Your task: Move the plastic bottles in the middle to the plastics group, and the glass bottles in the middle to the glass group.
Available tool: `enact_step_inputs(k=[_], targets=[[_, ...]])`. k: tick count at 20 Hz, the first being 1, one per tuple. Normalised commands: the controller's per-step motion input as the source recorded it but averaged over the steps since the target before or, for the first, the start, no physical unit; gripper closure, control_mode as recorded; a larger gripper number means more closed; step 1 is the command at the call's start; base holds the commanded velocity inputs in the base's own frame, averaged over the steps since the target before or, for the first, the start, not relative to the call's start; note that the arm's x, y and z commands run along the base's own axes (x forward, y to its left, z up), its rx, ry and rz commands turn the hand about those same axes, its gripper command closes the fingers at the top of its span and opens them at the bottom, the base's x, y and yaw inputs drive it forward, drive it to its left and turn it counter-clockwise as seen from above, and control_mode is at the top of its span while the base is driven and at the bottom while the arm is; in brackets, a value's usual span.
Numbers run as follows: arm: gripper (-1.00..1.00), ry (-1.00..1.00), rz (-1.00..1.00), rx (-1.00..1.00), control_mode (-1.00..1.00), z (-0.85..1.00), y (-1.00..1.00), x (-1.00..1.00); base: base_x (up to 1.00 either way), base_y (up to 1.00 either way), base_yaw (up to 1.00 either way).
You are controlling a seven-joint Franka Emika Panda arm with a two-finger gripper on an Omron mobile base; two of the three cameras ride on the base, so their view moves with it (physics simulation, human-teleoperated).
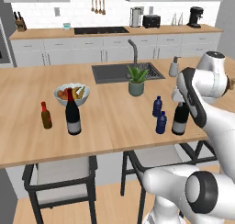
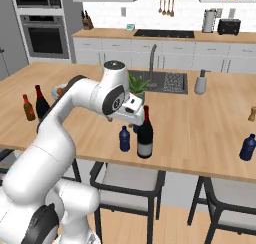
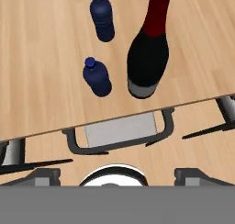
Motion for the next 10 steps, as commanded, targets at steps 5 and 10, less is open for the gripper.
enact_step_inputs(k=[5, 10], targets=[[-1.00, -0.03, -0.03, 0.08, -1.00, -0.04, -0.61, 0.25, 0.00, 0.00, 0.00], [-1.00, -0.25, 0.00, 0.00, -1.00, -0.19, -0.03, 0.30, 0.00, 0.00, 0.00]])
